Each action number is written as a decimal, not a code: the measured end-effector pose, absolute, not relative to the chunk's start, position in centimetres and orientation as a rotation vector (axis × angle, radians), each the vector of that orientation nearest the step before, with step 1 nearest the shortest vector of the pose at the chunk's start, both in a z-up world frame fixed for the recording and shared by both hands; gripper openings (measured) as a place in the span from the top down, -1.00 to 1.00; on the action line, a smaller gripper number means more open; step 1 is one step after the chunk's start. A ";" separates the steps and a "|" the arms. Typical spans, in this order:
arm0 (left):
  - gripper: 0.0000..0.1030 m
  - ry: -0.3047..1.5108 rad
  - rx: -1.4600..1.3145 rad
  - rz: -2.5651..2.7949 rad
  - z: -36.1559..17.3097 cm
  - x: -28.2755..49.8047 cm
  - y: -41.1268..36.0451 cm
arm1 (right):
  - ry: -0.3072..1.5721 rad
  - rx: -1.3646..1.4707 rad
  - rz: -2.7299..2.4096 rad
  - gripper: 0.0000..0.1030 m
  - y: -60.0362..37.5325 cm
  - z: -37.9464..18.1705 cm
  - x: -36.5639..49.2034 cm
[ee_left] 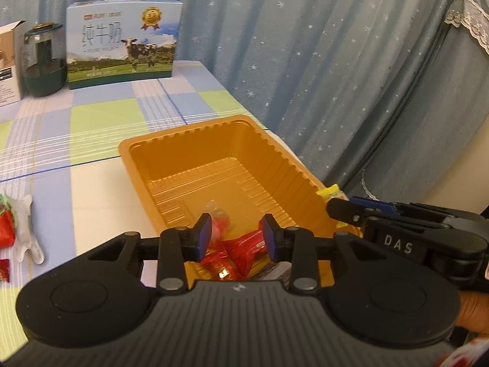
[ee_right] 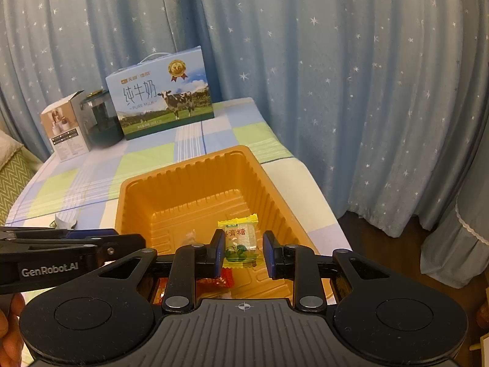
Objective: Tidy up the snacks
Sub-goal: 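Open the right gripper to drop the yellow packet into the tray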
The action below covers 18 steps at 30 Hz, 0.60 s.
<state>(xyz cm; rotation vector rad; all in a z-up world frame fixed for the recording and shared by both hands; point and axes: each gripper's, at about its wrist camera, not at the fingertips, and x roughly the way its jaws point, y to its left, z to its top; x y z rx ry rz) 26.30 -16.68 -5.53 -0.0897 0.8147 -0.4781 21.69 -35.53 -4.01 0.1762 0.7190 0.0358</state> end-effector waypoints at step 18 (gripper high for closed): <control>0.35 0.804 -0.170 -0.359 -5.1 24.2 -10.7 | 0.708 0.214 0.068 0.47 -35.1 -4.1 22.8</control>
